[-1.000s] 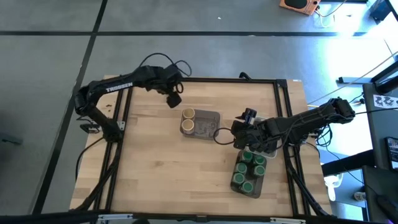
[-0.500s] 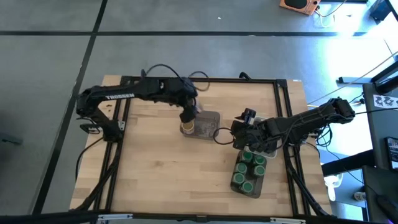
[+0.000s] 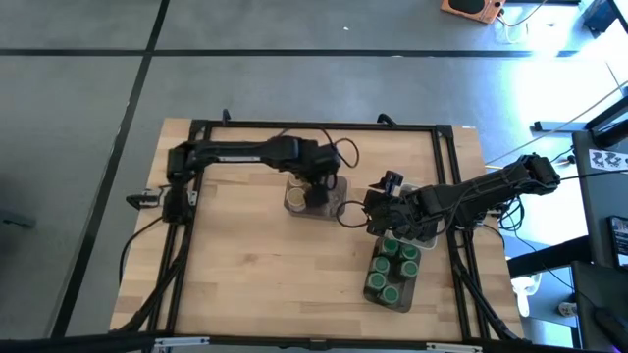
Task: Sort spices by type
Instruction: Put the brown seasoning bottle into the top black bin, then return to Home Position
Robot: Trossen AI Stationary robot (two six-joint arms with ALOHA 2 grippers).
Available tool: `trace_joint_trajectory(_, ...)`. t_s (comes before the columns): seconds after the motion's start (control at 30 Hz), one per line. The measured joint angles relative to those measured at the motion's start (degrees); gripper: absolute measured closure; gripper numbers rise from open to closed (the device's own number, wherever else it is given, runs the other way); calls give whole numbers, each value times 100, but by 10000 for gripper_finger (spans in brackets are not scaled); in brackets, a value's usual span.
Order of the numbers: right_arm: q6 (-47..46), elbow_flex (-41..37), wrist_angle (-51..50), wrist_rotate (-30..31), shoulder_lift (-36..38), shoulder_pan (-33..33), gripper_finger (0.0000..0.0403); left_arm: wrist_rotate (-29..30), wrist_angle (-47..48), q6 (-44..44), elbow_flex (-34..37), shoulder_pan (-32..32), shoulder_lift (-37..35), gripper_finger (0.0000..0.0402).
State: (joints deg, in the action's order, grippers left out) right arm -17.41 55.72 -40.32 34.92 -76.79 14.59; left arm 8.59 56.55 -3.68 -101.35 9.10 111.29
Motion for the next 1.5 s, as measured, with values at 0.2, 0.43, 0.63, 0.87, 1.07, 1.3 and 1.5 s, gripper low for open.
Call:
trace_joint_trajectory(0.2,-2,0,-7,0,0,0,68,-193,-10,357,-3,4,505,124)
trace_joint_trajectory(0.43,15,0,-11,-151,-1,2,68,-180,-39,506,-3,85,812,123)
trace_joint_trajectory(0.63,31,0,-2,-150,-2,2,68,-208,-20,374,-5,68,837,114)
trace_joint_trajectory(0.87,136,0,70,-150,-1,1,68,-170,-21,474,-7,65,836,75)
trace_joint_trajectory(1.07,142,0,88,-149,-2,0,68,-104,680,593,-508,26,809,75)
trace_joint_trajectory(1.3,138,0,277,-154,-2,0,68,-61,1016,956,-796,-8,525,76)
trace_joint_trajectory(1.5,143,0,483,-343,-2,0,68,-15,1143,749,-659,-54,-224,77)
